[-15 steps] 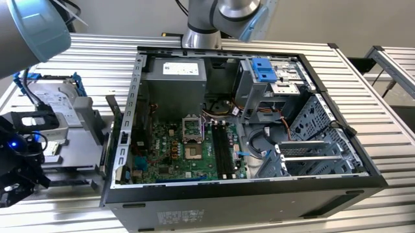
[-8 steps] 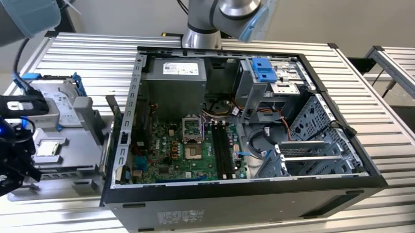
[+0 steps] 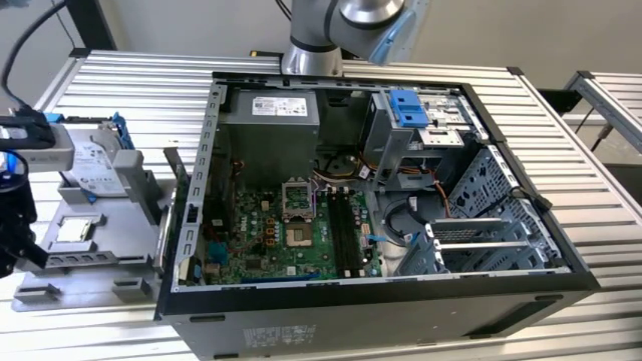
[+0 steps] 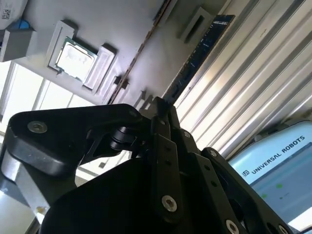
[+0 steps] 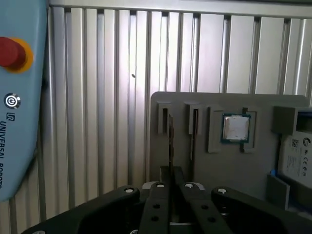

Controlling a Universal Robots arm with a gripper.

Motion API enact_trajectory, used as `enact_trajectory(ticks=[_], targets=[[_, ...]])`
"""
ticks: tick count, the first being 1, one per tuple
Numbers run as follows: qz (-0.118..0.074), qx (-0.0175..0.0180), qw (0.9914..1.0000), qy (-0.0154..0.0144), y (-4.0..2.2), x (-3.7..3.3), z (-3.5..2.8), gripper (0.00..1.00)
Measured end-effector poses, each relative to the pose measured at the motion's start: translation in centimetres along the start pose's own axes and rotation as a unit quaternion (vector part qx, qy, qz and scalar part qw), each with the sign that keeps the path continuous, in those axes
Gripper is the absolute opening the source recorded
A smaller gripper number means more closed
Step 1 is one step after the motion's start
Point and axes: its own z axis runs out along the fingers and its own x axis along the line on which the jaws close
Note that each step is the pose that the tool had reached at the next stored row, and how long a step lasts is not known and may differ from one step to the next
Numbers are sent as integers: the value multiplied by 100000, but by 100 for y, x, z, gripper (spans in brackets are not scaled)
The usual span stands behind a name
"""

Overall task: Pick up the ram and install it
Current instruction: 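Pick up the ram and move it above insertion slot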

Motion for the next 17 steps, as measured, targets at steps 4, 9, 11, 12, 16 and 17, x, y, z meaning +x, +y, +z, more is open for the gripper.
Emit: enact_trajectory(ticks=[4, 9, 11, 12, 16, 17], targets=[[-1, 6, 100000, -5, -4, -7, -180, 0], [0, 3, 100000, -3, -9, -16, -410, 0], [0, -1, 100000, 2, -11, -20, -502, 0], [0, 6, 100000, -4, -12, -22, -548, 0], [-6, 3, 100000, -3, -17, -29, -728, 0], [-4, -3, 100000, 3, -18, -31, -774, 0]])
